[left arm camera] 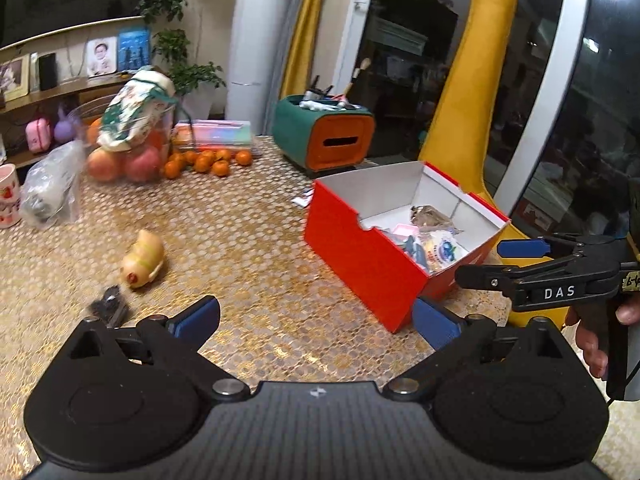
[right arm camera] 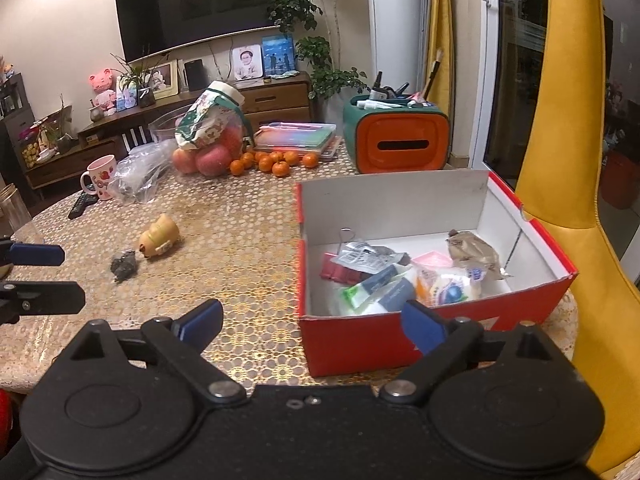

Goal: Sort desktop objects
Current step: 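Withdraw both grippers from the box toward the toy and black bag, then grasp the yellow squishy toy with the right gripper while the left gripper grasps the black mesh bag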

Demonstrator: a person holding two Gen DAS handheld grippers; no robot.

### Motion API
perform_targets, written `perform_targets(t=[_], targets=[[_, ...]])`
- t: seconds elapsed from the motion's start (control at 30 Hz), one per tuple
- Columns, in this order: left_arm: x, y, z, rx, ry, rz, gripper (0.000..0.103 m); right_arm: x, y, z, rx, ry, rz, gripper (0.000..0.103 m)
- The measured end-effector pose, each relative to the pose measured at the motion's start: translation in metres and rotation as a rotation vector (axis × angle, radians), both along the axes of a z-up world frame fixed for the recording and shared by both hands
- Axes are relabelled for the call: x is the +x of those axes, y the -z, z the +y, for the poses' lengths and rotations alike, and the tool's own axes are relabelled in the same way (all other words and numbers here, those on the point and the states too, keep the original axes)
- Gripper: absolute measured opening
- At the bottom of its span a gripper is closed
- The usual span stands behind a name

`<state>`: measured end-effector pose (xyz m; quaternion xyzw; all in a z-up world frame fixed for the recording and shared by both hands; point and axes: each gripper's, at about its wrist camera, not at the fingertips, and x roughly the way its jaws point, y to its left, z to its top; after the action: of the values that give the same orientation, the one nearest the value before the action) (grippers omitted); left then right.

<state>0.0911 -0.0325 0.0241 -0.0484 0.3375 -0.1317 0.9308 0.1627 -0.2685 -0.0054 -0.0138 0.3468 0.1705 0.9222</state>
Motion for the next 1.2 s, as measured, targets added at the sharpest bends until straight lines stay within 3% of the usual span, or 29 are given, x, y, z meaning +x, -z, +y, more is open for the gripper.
perform_targets(t=[0.7,1.2], targets=[[-0.023,0.036,0.099,-0.002,-0.154,0.000,0.103,0.006,0.007,0.093,0.003,-0.051,0.027,0.096],[0.030,0.091,0.139,0.034,-0.190,0.037,0.103,0.064,0.031,0.179,-0.030,-0.140,0.065,0.096]])
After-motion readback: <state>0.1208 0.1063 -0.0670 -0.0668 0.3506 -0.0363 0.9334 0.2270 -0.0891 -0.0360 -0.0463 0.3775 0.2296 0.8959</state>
